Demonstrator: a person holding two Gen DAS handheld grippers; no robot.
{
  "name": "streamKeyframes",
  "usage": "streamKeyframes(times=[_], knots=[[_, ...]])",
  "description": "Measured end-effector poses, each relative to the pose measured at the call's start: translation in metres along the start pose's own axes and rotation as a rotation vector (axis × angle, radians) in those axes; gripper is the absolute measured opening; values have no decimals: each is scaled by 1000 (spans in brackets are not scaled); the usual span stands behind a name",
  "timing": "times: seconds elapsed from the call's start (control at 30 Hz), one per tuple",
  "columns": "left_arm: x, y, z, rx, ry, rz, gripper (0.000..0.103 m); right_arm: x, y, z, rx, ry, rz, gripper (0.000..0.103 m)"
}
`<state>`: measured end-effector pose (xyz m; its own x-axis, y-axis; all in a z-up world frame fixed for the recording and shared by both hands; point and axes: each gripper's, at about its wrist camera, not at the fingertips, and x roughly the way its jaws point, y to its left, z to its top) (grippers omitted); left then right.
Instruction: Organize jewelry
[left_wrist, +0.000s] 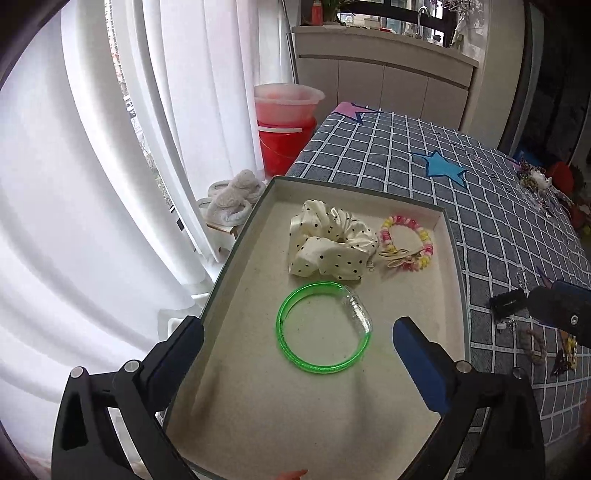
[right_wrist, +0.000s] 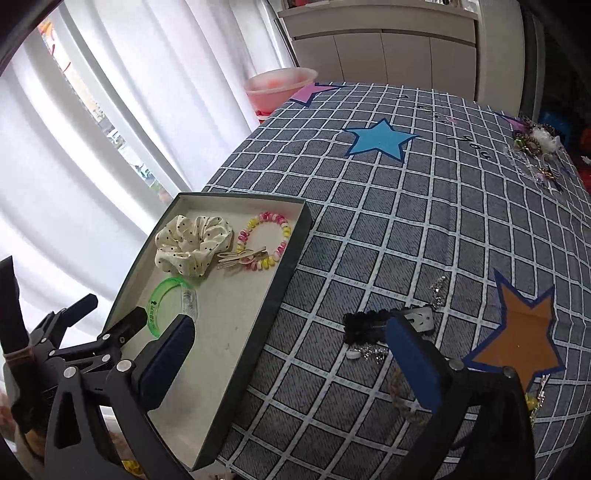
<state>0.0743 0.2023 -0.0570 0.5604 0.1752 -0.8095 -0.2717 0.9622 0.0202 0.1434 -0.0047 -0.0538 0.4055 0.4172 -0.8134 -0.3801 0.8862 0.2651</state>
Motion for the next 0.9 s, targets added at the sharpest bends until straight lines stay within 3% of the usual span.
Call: streamKeyframes(times=[0.27,0.53,0.9], knots=[[-21,-34,-8,82,-9,-51,103,-23,-24,-24,59,-3,-19,103],[-38,-83,-18,191,-31,-86,103,-52,-77,-63,164,-12,-85,103],[-44,-153,-33,292,21,-210,103,-86,-151,-116,296,-23,-186,103]])
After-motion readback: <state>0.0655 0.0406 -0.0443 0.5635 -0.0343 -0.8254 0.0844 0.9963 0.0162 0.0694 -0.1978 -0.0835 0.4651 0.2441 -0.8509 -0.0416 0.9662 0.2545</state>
